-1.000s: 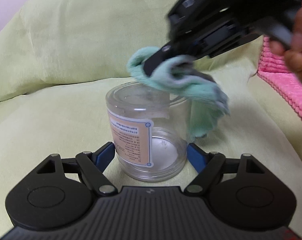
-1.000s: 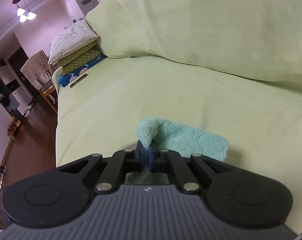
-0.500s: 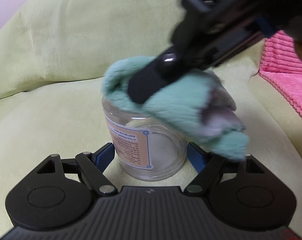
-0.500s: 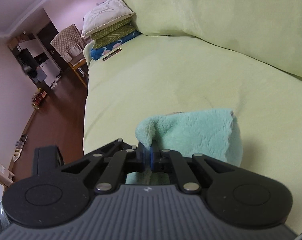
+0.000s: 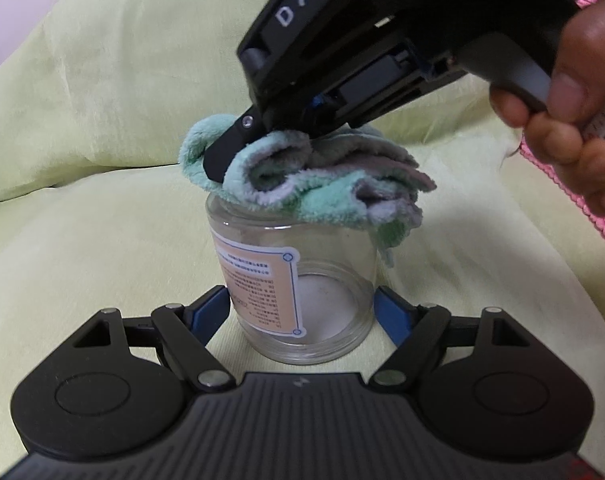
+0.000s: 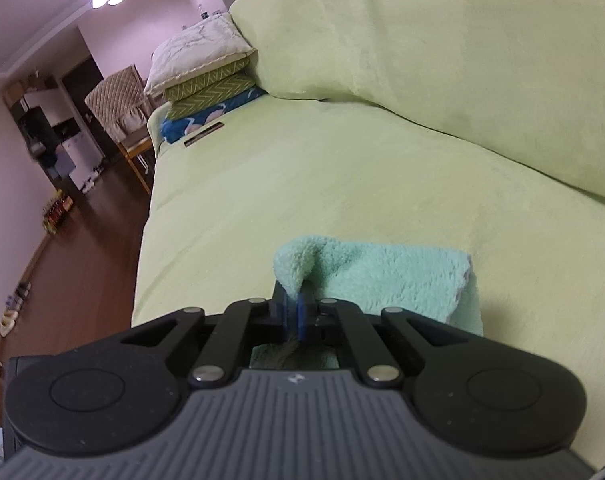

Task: Clean container
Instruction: 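Rub the mint-green cloth around the jar's open rim with the right gripper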

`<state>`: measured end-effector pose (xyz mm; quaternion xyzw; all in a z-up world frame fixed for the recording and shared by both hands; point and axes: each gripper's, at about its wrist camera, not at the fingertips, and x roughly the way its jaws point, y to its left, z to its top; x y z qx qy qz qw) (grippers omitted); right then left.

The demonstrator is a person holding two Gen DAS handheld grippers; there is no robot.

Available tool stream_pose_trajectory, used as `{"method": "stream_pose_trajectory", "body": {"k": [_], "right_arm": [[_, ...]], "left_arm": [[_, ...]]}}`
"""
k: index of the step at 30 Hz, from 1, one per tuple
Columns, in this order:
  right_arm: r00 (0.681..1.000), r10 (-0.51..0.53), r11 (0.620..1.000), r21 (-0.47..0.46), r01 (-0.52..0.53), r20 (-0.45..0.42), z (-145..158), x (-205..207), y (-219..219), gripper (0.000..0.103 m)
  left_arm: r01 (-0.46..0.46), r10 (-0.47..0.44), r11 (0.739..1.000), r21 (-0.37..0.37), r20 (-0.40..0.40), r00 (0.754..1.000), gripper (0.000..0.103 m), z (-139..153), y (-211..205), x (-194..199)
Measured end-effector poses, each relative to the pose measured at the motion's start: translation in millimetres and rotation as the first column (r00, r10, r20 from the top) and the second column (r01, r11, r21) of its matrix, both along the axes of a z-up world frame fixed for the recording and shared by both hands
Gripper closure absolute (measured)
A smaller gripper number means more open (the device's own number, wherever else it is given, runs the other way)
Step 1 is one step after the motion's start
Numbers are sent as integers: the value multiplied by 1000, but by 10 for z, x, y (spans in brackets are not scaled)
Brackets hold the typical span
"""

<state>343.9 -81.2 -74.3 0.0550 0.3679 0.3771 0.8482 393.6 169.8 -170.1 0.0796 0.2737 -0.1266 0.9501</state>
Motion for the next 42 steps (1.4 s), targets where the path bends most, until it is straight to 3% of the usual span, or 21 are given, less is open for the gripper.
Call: {"method": "stream_pose_trajectory", "body": {"k": [8,12,16,23,29,32,42], "right_arm": [[1000,5,1000,-12,-5,-10,21,-14,11,102],[1000,16,999,-41,-17,-8,139,-73,-26,99],[998,66,998,-11,-66,-9,252,-263,-199,98],[987,127,991,-23,-130,-94,92,-223,-281,99],[989,139,990,-3,-139,-56,14,-141,-77,102],[995,96,995,1,-96,-28,-3,-73,-45,103],[995,-74,994,-74,79,67,12,43,-79,103]], "left_arm": [[1,0,998,-61,12,1000,21,119,400,702],[7,-6,999,-38,22,1000,21,129,620,1105],[13,-12,999,-43,23,1000,21,80,708,1481],[15,-15,1000,-23,24,1000,21,29,913,2060],[5,-5,1000,16,36,999,20,135,953,2394],[2,-4,1000,30,44,999,20,-62,971,2405],[10,-11,1000,22,55,998,21,-33,1482,3522]]}}
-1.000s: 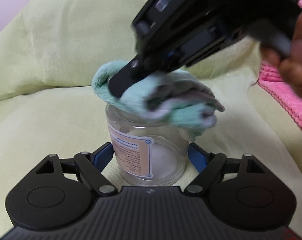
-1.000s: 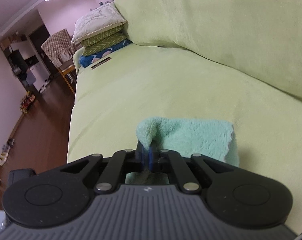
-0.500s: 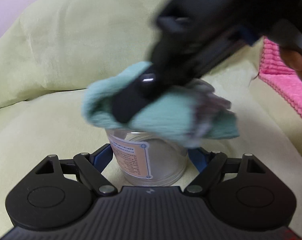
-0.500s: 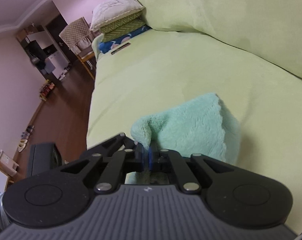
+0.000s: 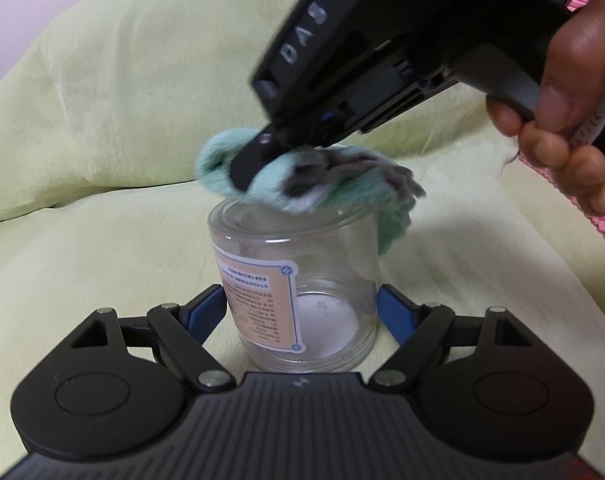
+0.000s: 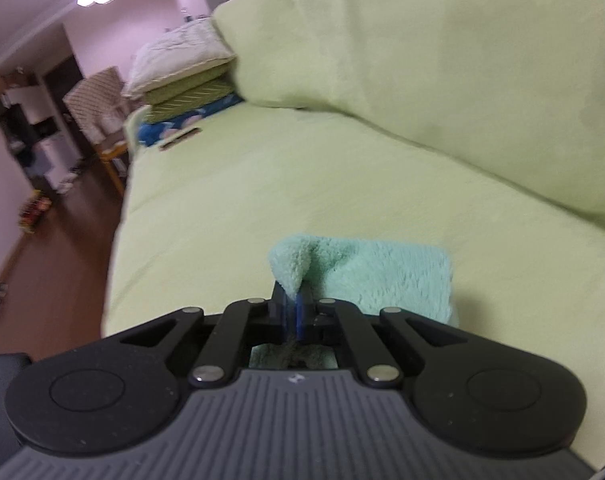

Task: Clean container
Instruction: 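Rub the mint-green cloth around the jar's open rim with the right gripper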

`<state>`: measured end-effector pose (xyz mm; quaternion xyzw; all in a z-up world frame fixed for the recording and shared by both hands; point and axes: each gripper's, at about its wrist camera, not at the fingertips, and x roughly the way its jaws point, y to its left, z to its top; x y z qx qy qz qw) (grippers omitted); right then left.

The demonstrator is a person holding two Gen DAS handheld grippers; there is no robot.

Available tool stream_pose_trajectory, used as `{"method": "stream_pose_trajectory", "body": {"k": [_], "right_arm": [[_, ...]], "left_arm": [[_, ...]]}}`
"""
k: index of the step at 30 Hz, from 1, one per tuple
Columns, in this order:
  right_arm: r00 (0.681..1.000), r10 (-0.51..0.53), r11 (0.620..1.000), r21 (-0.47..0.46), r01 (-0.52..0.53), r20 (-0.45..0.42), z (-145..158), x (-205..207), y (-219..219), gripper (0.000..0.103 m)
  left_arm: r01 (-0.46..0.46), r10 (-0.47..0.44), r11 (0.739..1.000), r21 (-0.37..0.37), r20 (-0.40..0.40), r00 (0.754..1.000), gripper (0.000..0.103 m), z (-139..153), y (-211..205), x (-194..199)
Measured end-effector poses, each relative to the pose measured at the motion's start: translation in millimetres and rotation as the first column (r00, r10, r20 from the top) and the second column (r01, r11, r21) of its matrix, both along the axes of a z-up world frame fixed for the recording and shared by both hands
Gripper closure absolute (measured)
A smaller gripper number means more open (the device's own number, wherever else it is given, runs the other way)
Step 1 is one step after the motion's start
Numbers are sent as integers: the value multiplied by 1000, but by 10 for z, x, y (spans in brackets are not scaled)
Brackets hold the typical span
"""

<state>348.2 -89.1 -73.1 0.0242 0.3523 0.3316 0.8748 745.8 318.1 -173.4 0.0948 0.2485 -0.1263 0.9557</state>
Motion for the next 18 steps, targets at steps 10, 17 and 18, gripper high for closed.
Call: {"method": "stream_pose_trajectory", "body": {"k": [10,17,18], "right_arm": [[997,-37,999,13,38,-69,44,-115,-331,101],[987,93,994,77,-83,-134,49,-319,-290,98],[985,100,993,82,-89,-139,42,-316,-272,98]], "left_arm": [[6,-6,1000,10,2,1000,20,147,127,778],[-1,1,1000,-12,-14,1000,20,-63,294,1307],[-2,1,1000,-16,-16,1000,20,-65,350,1439]]}}
